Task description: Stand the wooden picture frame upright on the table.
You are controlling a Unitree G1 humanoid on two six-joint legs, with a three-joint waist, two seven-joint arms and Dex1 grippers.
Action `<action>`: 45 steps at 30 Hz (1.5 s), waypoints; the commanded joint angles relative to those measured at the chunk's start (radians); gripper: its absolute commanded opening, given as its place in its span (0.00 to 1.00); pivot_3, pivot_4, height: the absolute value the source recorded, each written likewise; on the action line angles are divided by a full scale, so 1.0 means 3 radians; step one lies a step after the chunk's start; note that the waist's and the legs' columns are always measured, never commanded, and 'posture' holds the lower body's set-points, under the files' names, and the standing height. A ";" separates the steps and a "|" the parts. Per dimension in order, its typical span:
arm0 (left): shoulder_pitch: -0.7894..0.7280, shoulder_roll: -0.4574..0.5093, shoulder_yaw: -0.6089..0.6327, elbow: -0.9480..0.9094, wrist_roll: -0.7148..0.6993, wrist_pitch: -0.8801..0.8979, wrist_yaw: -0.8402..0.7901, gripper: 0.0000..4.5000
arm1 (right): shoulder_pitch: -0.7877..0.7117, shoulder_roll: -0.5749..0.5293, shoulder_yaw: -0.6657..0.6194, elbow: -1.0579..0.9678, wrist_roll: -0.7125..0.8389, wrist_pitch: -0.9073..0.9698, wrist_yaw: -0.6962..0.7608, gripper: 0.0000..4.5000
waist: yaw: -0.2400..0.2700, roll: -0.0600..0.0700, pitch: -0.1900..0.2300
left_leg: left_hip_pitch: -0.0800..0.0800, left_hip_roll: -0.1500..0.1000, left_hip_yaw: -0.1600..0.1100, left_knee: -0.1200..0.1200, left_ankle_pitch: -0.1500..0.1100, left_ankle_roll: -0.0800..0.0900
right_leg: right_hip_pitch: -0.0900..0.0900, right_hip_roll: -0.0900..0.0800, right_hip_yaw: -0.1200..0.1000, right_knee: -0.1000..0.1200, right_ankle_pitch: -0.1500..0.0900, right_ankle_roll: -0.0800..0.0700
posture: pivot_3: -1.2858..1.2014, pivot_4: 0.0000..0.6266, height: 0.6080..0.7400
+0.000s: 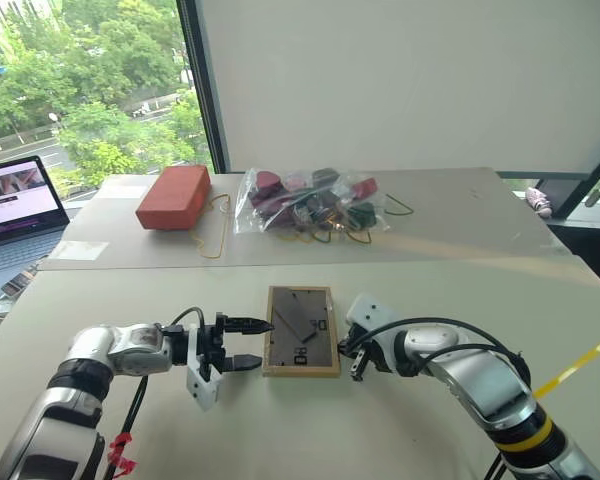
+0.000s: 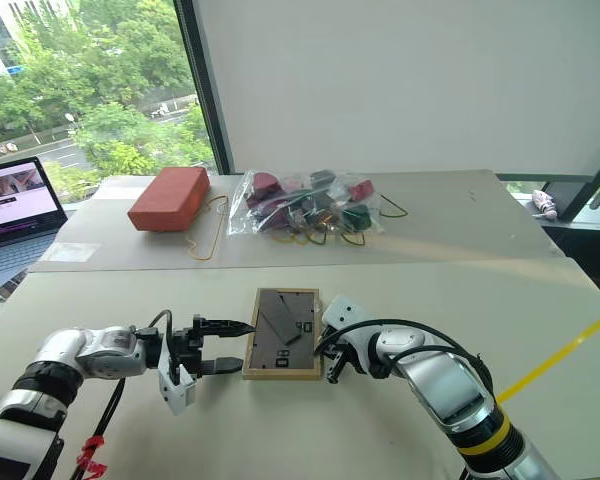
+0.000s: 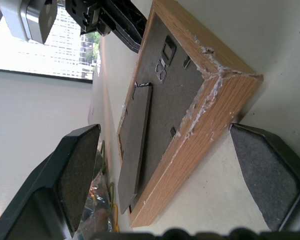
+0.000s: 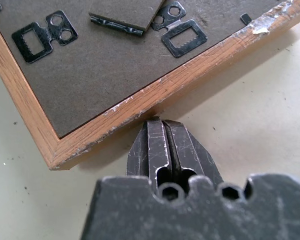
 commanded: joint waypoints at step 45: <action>0.0172 0.0302 -0.1063 -0.0273 0.0007 0.0642 0.1012 0.26 | -0.1651 0.1020 -0.0289 0.2612 0.0813 -0.0283 0.0937 1.00 | -0.0004 -0.0002 -0.0001 | 0.0029 -0.0001 -0.0003 -0.0022 -0.0003 0.0005 | 0.0026 -0.0002 -0.0007 0.0000 -0.0002 0.0003 | 0.52 0.24 1.00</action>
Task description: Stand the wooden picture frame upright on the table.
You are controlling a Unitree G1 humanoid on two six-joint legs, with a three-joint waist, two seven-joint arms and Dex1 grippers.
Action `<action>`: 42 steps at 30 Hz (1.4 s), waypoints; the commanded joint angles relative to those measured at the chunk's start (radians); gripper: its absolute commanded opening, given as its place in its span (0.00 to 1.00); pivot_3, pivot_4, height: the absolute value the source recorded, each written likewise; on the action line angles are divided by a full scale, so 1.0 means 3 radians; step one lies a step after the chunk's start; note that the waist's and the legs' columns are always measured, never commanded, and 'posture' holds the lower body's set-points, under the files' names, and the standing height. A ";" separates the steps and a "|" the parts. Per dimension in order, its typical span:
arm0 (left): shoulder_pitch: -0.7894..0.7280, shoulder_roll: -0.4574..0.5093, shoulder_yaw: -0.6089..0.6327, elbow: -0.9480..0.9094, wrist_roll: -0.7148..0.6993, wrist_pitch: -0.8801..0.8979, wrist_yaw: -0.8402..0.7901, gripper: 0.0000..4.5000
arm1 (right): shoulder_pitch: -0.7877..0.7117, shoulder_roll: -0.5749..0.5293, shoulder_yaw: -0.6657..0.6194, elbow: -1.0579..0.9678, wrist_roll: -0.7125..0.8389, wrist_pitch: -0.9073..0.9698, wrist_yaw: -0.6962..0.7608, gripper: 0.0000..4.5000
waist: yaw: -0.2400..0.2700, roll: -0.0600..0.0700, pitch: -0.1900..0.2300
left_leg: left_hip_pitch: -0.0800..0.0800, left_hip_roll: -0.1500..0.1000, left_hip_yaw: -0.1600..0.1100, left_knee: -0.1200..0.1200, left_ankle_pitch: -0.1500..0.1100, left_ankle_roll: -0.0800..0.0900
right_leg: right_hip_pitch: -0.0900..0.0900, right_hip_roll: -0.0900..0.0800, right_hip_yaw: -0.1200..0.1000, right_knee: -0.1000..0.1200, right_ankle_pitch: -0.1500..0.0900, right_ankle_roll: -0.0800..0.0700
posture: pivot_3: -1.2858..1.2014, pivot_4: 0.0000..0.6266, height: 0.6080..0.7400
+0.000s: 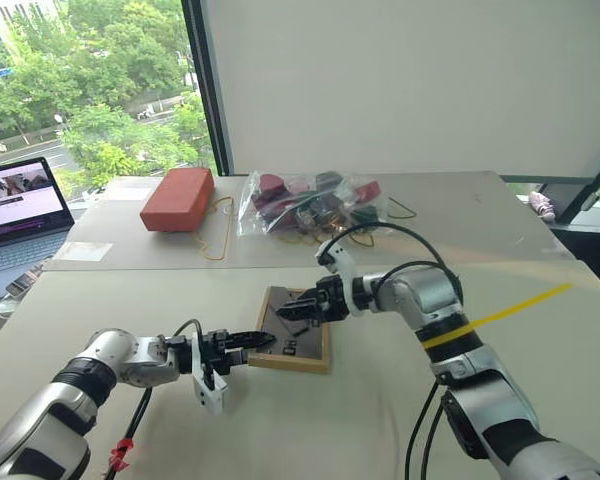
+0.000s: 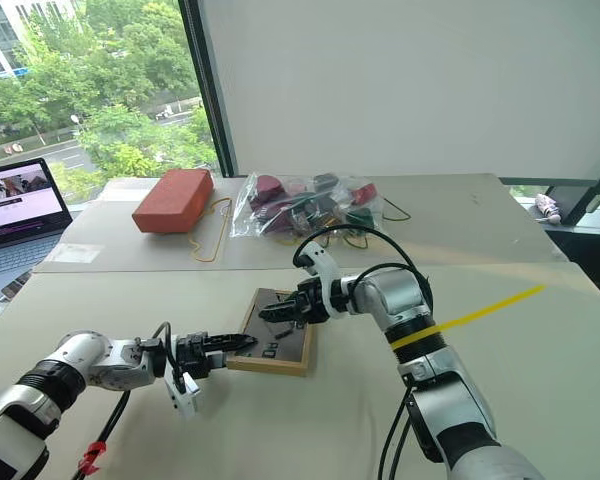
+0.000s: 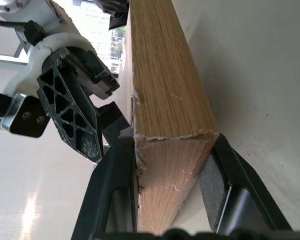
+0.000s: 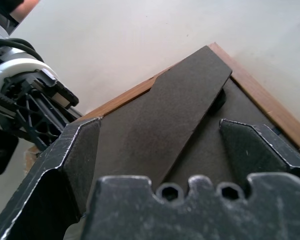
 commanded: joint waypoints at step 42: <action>0.0101 0.0036 -0.0061 -0.0028 -0.0314 -0.0026 -0.0352 0.26 | 0.2642 -0.1801 0.0331 -0.2678 -0.3042 -0.4217 -0.1283 1.00 | -0.0077 -0.0020 -0.0001 | -0.0021 0.0006 0.0025 0.0014 0.0007 -0.0012 | -0.0039 -0.0004 0.0002 0.0005 0.0003 -0.0002 | 0.52 0.24 1.00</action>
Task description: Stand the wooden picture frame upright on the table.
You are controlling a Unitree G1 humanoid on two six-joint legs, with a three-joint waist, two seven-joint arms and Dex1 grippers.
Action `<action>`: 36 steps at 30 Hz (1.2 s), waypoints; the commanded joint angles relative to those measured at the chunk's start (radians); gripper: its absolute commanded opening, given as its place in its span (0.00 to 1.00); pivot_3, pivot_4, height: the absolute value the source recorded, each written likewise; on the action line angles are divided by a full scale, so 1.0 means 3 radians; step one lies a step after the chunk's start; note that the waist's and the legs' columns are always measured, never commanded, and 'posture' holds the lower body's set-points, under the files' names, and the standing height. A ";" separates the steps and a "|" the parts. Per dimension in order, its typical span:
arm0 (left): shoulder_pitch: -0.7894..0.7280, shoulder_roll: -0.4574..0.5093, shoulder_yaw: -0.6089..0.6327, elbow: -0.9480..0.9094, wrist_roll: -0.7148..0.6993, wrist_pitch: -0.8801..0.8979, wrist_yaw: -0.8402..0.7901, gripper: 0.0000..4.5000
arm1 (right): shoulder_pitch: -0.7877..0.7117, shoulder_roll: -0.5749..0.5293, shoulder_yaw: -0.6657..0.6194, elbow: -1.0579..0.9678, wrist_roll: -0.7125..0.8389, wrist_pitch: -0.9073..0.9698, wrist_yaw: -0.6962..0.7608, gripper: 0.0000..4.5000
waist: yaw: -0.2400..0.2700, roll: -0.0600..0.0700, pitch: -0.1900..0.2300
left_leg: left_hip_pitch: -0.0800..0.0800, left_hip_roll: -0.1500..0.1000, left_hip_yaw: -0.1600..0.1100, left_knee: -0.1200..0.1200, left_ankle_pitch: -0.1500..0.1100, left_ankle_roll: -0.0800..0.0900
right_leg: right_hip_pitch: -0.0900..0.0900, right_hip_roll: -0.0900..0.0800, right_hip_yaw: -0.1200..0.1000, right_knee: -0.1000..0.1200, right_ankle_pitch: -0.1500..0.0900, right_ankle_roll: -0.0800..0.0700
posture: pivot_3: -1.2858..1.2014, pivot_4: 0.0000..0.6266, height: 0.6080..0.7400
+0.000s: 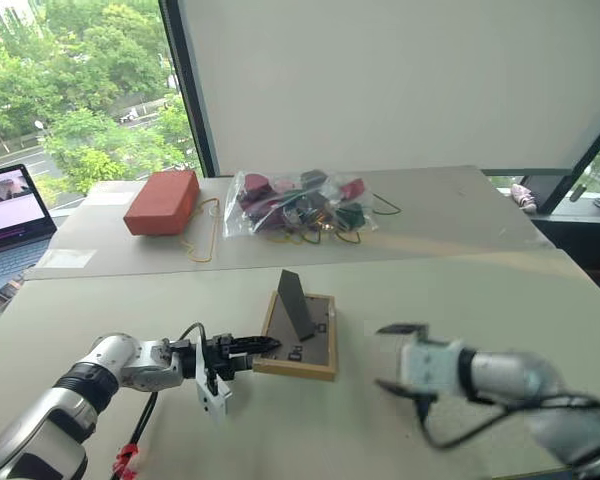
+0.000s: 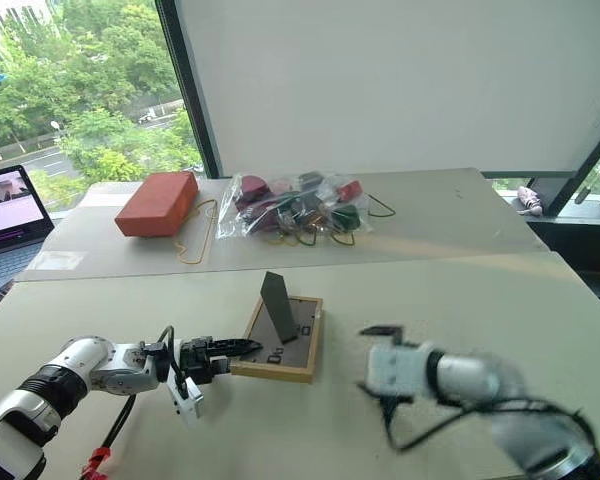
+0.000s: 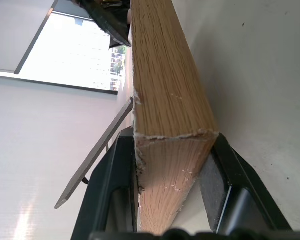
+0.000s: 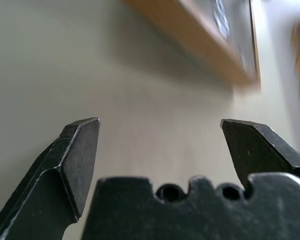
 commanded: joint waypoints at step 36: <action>0.1853 0.0104 0.1373 -0.2581 -0.4298 0.2673 -0.2177 0.85 | -0.1299 0.0731 -0.0897 0.0042 0.1300 0.1517 0.0579 0.27 | 0.0006 -0.0004 0.0009 | -0.0014 0.0003 -0.0005 -0.0001 -0.0006 0.0011 | -0.0011 0.0000 0.0001 -0.0008 0.0002 -0.0004 | 0.52 0.24 1.00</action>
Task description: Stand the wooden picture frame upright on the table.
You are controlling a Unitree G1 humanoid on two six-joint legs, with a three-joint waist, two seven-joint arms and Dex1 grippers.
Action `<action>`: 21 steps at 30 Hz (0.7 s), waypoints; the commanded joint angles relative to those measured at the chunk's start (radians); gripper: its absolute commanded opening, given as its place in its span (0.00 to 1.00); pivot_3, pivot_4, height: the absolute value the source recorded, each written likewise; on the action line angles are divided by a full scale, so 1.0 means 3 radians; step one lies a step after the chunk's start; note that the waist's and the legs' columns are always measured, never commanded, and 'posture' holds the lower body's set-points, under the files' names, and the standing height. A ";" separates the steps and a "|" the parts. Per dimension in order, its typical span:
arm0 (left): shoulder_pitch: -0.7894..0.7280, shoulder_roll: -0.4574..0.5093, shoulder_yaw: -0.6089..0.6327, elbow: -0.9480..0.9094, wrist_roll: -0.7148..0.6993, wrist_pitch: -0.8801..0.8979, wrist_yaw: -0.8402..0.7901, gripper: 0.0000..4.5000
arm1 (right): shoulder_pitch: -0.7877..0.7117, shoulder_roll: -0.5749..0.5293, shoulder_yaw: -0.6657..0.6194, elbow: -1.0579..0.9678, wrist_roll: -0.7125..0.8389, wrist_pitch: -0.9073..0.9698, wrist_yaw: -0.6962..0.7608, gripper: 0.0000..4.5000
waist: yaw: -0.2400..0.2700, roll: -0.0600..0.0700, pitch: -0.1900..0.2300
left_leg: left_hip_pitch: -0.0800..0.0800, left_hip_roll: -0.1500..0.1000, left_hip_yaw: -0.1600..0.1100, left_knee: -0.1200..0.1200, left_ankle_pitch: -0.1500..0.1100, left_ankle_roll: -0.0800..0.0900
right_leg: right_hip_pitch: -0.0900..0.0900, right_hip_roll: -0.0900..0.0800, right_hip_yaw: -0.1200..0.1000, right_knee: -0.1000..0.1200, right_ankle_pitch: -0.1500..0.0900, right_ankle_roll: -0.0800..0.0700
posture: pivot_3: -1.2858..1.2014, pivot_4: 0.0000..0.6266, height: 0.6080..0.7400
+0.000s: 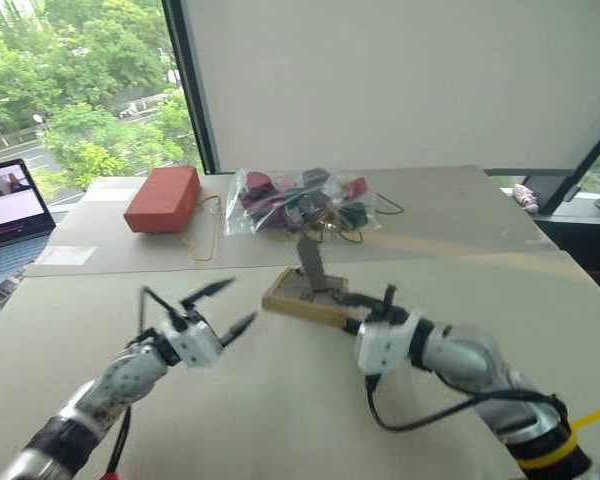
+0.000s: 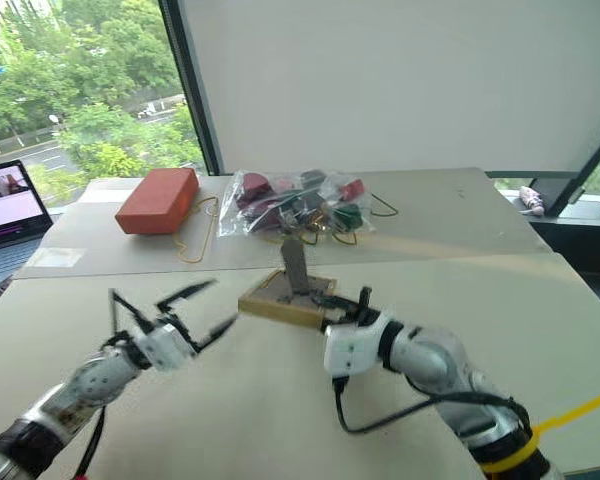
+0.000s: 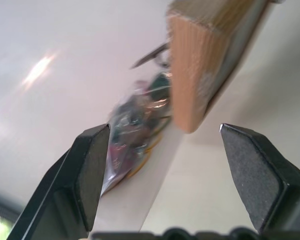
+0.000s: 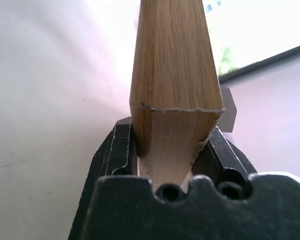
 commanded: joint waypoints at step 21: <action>0.0462 -0.0733 0.0563 -0.0881 0.0313 0.0935 -0.0612 0.85 | -0.1174 0.0044 -0.0562 0.0852 0.2587 0.4112 0.0558 0.27 | 0.0057 0.0007 0.0005 | -0.0008 -0.0002 -0.0002 0.0001 -0.0003 0.0005 | -0.0002 0.0000 -0.0006 -0.0001 0.0002 -0.0003 | 0.52 0.24 1.00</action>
